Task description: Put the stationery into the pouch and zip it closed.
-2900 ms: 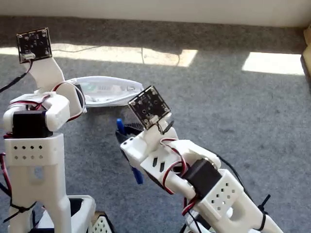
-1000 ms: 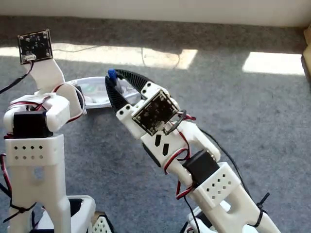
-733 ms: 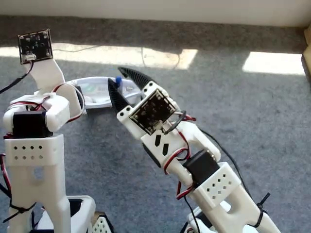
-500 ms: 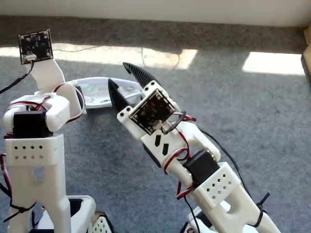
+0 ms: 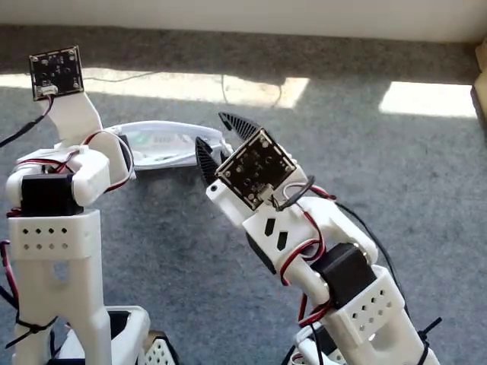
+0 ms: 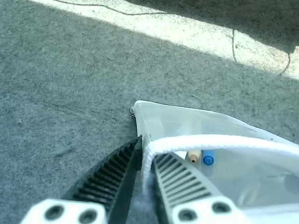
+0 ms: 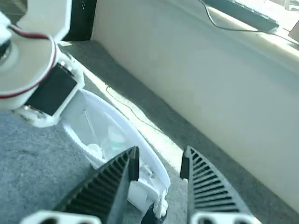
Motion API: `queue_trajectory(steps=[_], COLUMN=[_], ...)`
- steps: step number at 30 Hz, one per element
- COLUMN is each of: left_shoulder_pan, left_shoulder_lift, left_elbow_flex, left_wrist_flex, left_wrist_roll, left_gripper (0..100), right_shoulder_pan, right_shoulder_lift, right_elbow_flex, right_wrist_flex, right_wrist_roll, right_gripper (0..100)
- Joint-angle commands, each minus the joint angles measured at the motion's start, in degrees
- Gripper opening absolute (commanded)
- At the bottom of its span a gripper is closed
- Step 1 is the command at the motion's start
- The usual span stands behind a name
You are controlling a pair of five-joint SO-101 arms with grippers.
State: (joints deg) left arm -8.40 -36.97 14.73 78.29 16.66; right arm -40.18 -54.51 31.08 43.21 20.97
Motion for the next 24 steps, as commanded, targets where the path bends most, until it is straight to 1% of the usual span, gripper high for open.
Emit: queue_trajectory(steps=[1,4,6,8,12,19,24], left_shoulder_pan=[0.8,0.8,0.8,0.8,0.8,0.8,0.8], left_shoulder_lift=[-1.5,-1.5,-1.5,-1.6,-1.8,-1.8,-1.8], left_elbow_flex=[-0.7,-0.7,-0.7,0.2,1.2,1.2,1.2], left_wrist_flex=[-1.4,-1.4,-1.4,-1.8,-1.8,-1.8,-1.7], left_wrist_roll=[-0.6,-0.5,-0.5,-0.6,-0.7,-0.7,-0.7], left_gripper=[1,1,1,1,1,1,1], right_shoulder_pan=[1.2,2.7,2.8,2.9,2.7,2.9,2.9], right_shoulder_lift=[-1.5,-1.5,-1.5,-1.5,-0.9,-0.9,-0.8], right_elbow_flex=[-3.6,-3.4,-2.4,-1.4,1.5,10.8,13.6], right_wrist_flex=[4.5,8.0,10.1,10.5,10.0,0.7,-3.0], right_wrist_roll=[0.4,0.3,-2.1,-4.6,-5.1,-5.1,-4.8], right_gripper=[14.6,14.6,14.9,14.9,14.9,14.9,14.9])
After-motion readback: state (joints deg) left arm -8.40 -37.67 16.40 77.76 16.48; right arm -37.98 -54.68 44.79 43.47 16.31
